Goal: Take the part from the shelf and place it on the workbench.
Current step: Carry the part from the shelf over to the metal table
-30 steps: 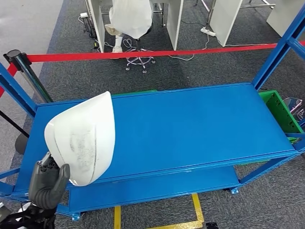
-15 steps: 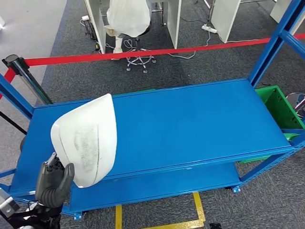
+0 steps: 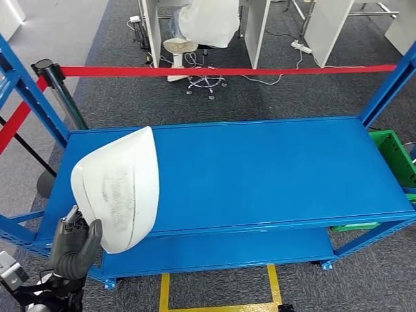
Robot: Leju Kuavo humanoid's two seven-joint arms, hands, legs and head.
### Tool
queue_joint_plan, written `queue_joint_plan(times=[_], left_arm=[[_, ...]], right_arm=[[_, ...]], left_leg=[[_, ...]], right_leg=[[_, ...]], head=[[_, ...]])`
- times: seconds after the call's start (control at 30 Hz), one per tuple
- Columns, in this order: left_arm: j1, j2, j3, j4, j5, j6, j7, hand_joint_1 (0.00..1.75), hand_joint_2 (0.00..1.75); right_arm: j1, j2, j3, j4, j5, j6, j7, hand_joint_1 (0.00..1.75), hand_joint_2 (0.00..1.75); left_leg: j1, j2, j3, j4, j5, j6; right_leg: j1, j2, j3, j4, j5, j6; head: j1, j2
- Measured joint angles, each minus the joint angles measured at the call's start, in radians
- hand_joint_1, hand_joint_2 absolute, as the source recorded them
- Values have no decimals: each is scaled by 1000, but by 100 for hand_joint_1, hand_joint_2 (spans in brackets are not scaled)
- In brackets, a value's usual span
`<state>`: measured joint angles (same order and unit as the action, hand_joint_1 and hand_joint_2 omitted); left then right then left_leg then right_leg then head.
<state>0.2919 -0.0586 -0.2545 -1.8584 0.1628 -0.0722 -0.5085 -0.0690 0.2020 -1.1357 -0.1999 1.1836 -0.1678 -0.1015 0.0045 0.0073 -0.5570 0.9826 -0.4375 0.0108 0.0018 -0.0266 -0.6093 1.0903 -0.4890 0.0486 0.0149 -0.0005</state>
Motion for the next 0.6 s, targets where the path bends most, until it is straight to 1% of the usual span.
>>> queue_joint_plan(times=[0.07, 0.1, 0.13, 0.17, 0.2, 0.23, 0.27, 0.3, 0.33, 0.37, 0.4, 0.43, 0.47, 0.5, 0.53, 0.57, 0.6], left_arm=[[0, -1, 0, 3, 0, 0, 0, 175, 175], [0, -1, 0, 5, 0, 0, 0, 175, 175], [0, -1, 0, 7, 0, -1, 0, 175, 175], [0, -1, 0, 9, 0, -1, 0, 175, 175], [0, -1, 0, 10, 0, -1, 1, 175, 175], [-1, -1, 0, 11, 1, -2, 1, 175, 175], [-2, -2, 0, 11, 1, -2, 2, 175, 175], [-3, -2, 0, 11, 2, -2, 2, 175, 175], [-4, -3, 0, 11, 2, -2, 3, 175, 175], [-5, -3, 0, 12, 3, -3, 3, 175, 175], [-5, -3, 0, 12, 3, -3, 4, 175, 175], [-4, -3, 0, 12, 3, -3, 5, 175, 175], [-5, -3, 0, 12, 4, -4, 6, 175, 175], [-7, -3, -1, 13, 4, -4, 7, 175, 175], [-9, -3, -1, 14, 5, -5, 7, 175, 175], [-10, -3, -1, 15, 5, -6, 8, 175, 175], [-11, -3, -1, 16, 5, -7, 8, 175, 175]], right_arm=[[0, 0, 0, 0, -1, 0, 1, 0, 0], [1, 0, 0, 0, -2, 0, 1, 0, 0], [2, 0, 0, 0, -3, 1, 0, 0, 0], [2, 0, 0, 0, -3, 2, -1, 0, 0], [2, 0, 0, 0, -2, 3, -1, 0, 0], [1, 0, 0, 0, 0, 4, -1, 0, 0], [1, 0, 1, 0, 1, 4, 1, 0, 0], [1, 1, 1, 0, 1, 4, 2, 0, 0], [0, 1, 1, 0, 2, 3, 2, 0, 0], [0, 2, 1, 0, 3, 3, 3, 0, 0], [0, 2, 1, 0, 5, 2, 3, 0, 0], [0, 3, 1, 0, 6, 1, 4, 0, 0], [-1, 3, 1, 0, 7, 0, 4, 0, 0], [-1, 4, 1, 0, 7, -1, 4, 0, 0], [0, 4, 1, 0, 7, -2, 5, 0, 0], [1, 4, 1, 0, 7, -4, 5, 0, 0], [2, 4, 1, 0, 6, -7, 6, 0, 0]], left_leg=[[0, -13, -6, 0, 5, 5], [0, -21, -9, 0, 8, 6], [0, -30, -12, 1, 11, 5], [0, -40, -14, 1, 13, 3], [0, -51, -15, 1, 16, 1], [0, -61, -16, 1, 19, -3], [-1, -71, -18, 3, 21, -6], [-1, -80, -21, 3, 24, -12], [-1, -88, -24, 3, 28, -18], [0, -96, -28, 2, 33, -25], [2, -102, -31, 0, 37, -32], [3, -97, -35, 3, 34, -38], [3, -82, -44, 19, 20, -43], [2, -62, -61, 55, -8, -48], [2, -39, -85, 112, -46, -52], [2, -27, -114, 182, -85, -56], [3, -21, -138, 245, -114, -58]], right_leg=[[-2, 18, -56, 140, -74, 6], [-2, 21, -78, 196, -96, 7], [-2, 22, -83, 216, -99, 6], [-2, 24, -68, 194, -82, 5], [-3, 31, -32, 133, -51, 3], [-4, 49, 11, 55, -22, 0], [-7, 68, 48, -14, -2, -3], [-8, 82, 73, -61, 8, -5], [-7, 90, 83, -81, 9, -8], [-5, 85, 84, -83, 10, -13], [-5, 76, 84, -83, 15, -19], [-5, 68, 84, -85, 20, -27], [-6, 59, 82, -88, 26, -34], [-7, 50, 79, -90, 31, -41], [-7, 43, 75, -91, 34, -45], [-6, 34, 69, -91, 37, -47], [-5, 27, 63, -91, 40, -48]], head=[[4, 0], [4, 0], [4, 0], [4, 0], [4, 0], [4, 0], [4, 0], [3, 0], [3, 0], [2, 0], [3, 0], [2, 0], [0, 0], [-3, 0], [-5, 0], [-8, 0], [-8, 0]])
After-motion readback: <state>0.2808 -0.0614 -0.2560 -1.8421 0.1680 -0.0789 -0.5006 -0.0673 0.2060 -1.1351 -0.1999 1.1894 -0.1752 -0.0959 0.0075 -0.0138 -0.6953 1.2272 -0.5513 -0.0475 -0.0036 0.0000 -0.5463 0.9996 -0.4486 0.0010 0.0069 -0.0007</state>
